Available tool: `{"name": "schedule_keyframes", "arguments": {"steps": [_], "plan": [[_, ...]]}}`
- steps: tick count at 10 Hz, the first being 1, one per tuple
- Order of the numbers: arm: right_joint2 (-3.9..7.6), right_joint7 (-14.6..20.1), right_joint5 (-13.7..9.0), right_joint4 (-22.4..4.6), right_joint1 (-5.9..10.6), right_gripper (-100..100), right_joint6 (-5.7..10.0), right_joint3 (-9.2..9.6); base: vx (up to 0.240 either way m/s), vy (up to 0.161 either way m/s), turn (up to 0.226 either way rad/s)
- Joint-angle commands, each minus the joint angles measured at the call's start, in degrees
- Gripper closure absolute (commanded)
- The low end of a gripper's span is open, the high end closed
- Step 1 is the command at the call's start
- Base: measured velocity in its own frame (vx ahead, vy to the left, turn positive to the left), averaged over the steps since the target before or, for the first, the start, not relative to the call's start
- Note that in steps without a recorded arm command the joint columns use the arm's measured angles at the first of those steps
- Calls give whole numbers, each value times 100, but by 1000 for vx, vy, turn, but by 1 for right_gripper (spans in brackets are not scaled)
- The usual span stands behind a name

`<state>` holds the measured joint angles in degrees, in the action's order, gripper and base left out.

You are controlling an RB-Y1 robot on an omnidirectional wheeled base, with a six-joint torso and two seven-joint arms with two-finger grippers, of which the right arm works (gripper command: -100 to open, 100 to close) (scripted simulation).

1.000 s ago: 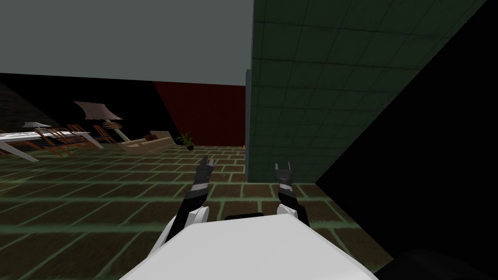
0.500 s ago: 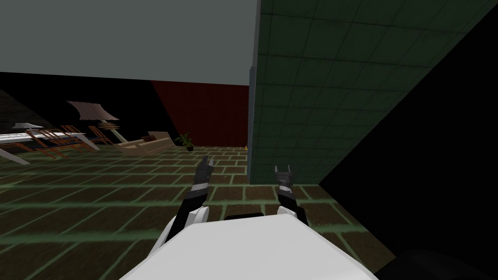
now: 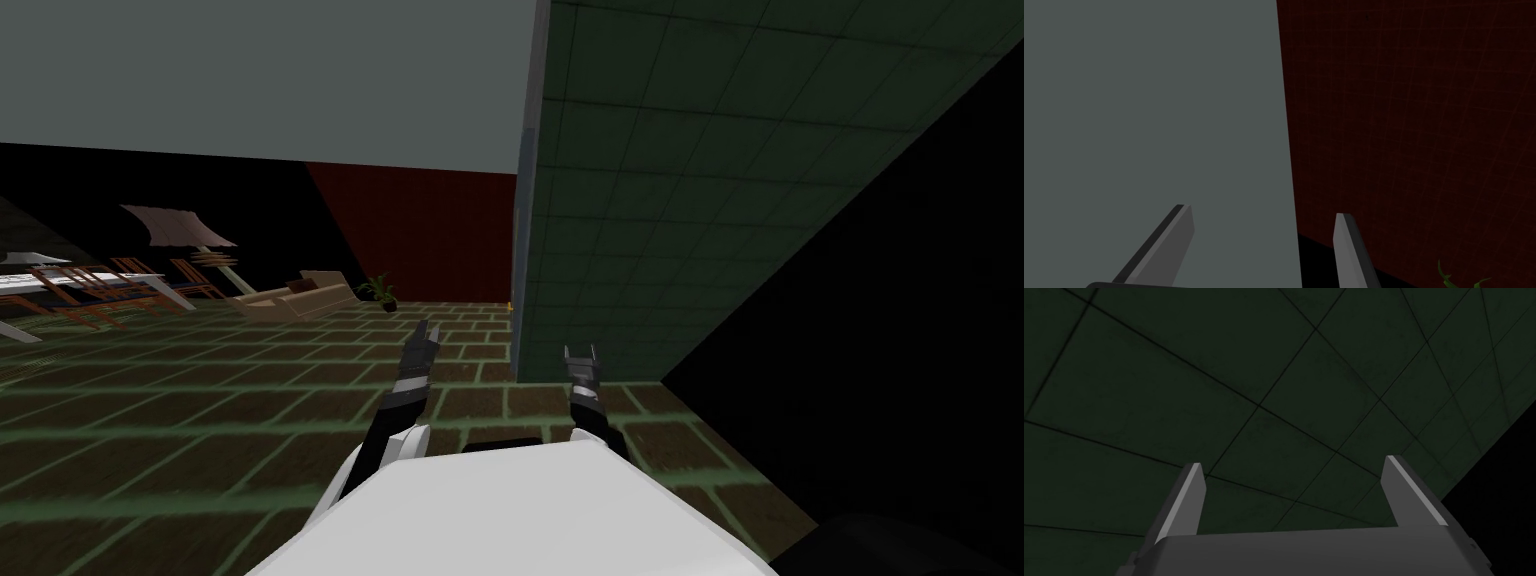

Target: Push the door open

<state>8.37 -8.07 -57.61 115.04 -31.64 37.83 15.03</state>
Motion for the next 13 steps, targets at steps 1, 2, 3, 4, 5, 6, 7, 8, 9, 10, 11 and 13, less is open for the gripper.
{"name": "schedule_keyframes", "arguments": {"steps": [1, 2, 3, 4, 5, 6, 7, 8, 9, 10, 11, 13], "plan": [[8, -19, -182, -47, -12, -100, 22, 41, 68, 75, -12], [19, -21, -291, -84, -17, -100, 41, 65, 66, 68, -10], [29, -23, -401, -121, -22, -100, 59, 89, 74, 69, -15], [40, -26, -510, -158, -27, -100, 78, 113, 79, 75, -14], [51, -28, -620, -196, -32, -100, 97, 136, 76, 85, -9], [62, -30, -730, -233, -37, -100, 115, 160, 74, 80, -15], [73, -32, -839, -270, -42, -100, 134, 184, 70, 70, -14], [84, -34, -949, -308, -47, -100, 153, 208, 69, 72, -9], [95, -36, -1059, -345, -52, -100, 172, 231, 77, 89, -10], [106, -38, -1168, -382, -58, -100, 190, 255, 77, 81, -15], [117, -40, -1278, -419, -63, -100, 209, 279, 79, 74, -12], [139, -44, -1497, -494, -73, -100, 246, 327, 75, 77, -14]]}}
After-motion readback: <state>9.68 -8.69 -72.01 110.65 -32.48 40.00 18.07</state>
